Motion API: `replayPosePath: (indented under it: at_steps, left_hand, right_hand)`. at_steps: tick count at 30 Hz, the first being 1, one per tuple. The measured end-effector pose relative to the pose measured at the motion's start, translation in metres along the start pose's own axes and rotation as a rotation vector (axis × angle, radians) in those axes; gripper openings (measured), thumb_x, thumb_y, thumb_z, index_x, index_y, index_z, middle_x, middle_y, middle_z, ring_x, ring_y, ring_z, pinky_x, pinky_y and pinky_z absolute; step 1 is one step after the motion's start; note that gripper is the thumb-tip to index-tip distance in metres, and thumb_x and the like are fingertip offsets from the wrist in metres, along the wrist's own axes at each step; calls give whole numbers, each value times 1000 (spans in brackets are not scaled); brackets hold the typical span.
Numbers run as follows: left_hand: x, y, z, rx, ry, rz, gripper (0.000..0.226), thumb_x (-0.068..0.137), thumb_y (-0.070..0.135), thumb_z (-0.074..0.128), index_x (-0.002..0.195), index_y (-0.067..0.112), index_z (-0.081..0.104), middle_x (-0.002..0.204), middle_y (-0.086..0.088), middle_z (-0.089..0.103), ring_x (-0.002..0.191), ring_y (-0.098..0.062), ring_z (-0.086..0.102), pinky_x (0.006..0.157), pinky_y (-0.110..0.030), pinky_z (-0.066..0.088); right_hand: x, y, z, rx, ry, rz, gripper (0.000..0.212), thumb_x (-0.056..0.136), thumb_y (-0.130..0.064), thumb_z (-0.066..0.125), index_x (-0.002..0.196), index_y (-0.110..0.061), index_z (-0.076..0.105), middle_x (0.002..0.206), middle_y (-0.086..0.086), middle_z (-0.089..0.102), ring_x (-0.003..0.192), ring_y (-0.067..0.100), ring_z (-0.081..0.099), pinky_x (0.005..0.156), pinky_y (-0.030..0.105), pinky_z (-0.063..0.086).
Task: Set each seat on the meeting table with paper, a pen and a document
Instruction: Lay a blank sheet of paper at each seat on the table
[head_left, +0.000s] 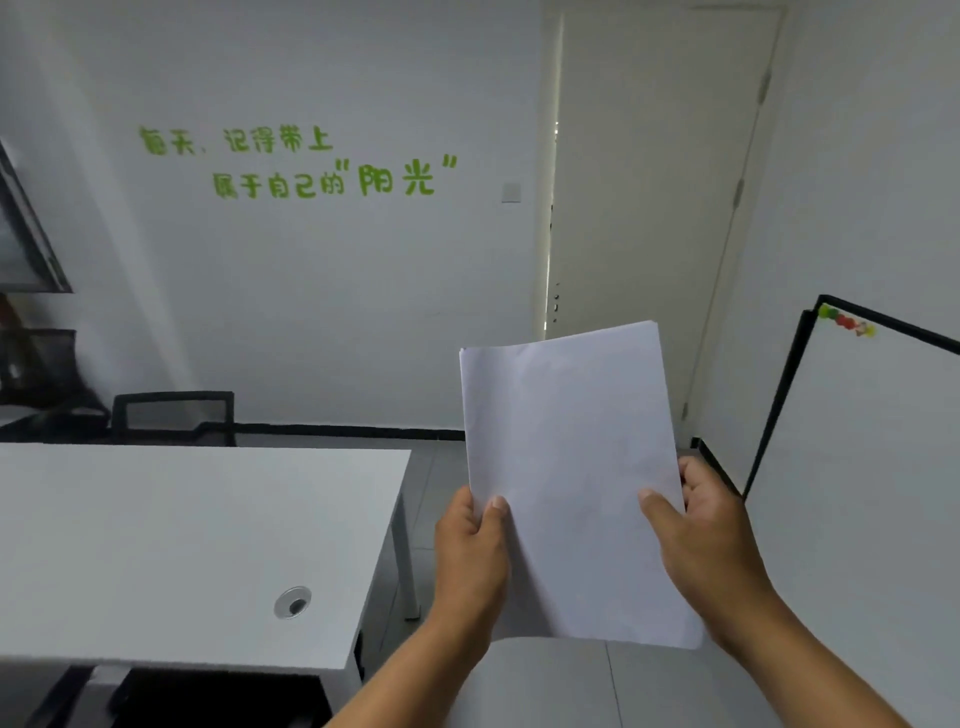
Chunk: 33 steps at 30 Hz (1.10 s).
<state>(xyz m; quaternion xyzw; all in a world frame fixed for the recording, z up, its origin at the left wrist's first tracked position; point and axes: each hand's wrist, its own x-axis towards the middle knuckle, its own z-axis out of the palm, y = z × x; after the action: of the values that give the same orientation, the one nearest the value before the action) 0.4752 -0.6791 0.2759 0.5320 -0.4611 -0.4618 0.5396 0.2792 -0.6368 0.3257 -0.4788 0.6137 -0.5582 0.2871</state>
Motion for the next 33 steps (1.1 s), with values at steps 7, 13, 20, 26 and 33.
replayPosePath:
  at_steps: [7,13,20,26,33]
  left_hand:
    - [97,-3,15,39,235,-6,17,113,22,52,110,18,68,103,8,78,82,-1,72,64,-16,52]
    - [163,5,11,78,396,-20,18,113,20,52,103,19,66,95,13,75,70,12,67,55,-8,47]
    - [236,-4,-34,68,583,-78,16,113,24,52,108,23,67,104,11,77,95,-11,73,72,-28,54]
    - [322,-42,-93,54,648,-148,16,113,27,51,111,23,67,110,5,76,98,-18,73,74,-33,55]
    - [385,-84,-144,-20,697,-252,17,114,31,50,113,25,66,112,7,75,101,-20,73,76,-34,56]
  right_hand:
    - [130,15,59,7,-200,-45,17,102,-13,60,98,-27,68,93,-10,79,85,25,76,80,56,65]
    - [218,18,117,28,-354,-66,14,102,-16,60,97,-28,68,94,-7,78,86,29,75,78,56,64]
    - [285,22,221,43,-543,-95,17,103,-19,60,101,-34,67,96,-14,77,83,17,76,79,51,66]
    - [337,36,334,-43,-658,-139,18,103,-24,58,106,-41,64,103,-21,74,91,7,73,79,39,62]
    - [376,58,439,-191,-759,-168,17,102,-20,56,105,-35,62,114,-12,68,99,12,70,86,43,61]
